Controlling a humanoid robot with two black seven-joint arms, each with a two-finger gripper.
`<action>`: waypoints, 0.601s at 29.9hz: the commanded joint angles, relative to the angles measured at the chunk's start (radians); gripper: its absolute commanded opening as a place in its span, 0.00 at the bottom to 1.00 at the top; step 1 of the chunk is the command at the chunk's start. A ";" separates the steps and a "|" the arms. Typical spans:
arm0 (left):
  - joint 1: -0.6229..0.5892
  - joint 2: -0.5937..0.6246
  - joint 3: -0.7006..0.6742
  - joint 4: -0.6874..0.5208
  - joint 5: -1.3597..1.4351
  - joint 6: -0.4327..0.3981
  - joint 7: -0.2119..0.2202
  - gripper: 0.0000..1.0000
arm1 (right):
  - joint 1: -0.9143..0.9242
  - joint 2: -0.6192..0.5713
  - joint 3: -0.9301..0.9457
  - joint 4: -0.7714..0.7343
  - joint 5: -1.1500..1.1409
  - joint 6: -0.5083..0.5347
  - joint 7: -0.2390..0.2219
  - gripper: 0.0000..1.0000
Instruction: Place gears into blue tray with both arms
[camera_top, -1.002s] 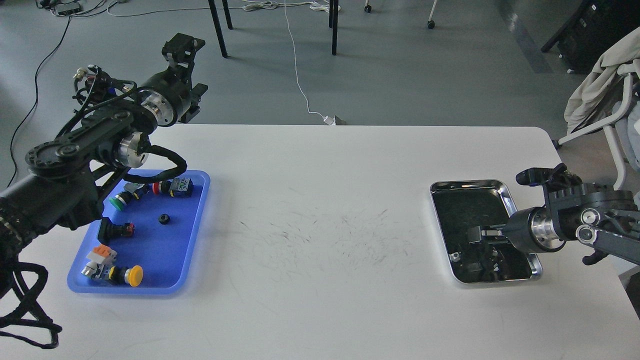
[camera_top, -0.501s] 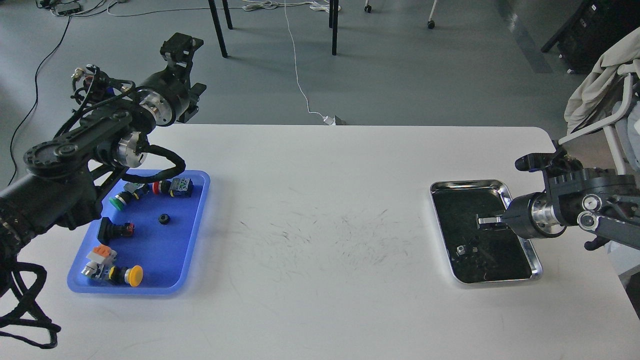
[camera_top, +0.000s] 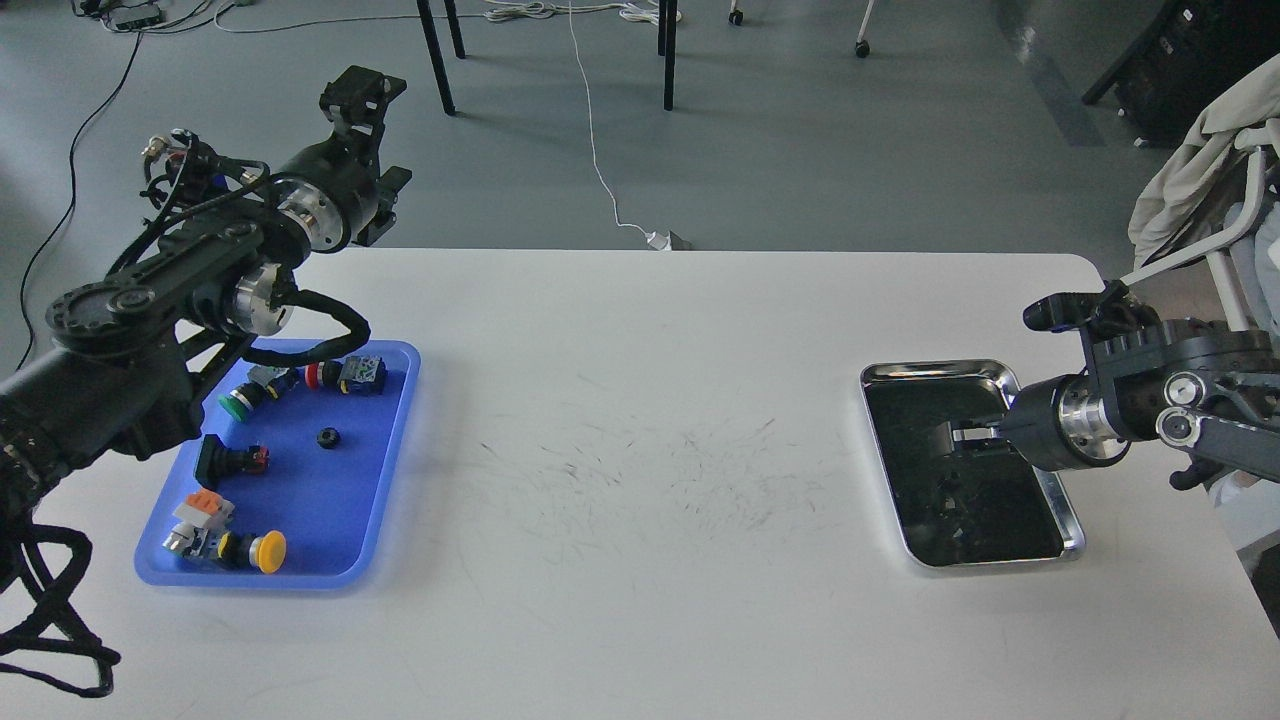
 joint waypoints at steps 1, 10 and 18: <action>0.000 0.004 0.000 0.000 0.000 0.000 0.000 1.00 | 0.000 0.000 -0.032 -0.003 -0.011 0.000 -0.001 0.93; 0.000 0.006 -0.001 -0.003 0.000 0.000 -0.002 1.00 | -0.002 0.012 -0.055 -0.026 -0.029 0.000 -0.010 0.90; 0.000 0.009 -0.001 -0.003 0.000 0.000 -0.002 1.00 | -0.008 0.051 -0.068 -0.035 -0.025 0.001 -0.001 0.82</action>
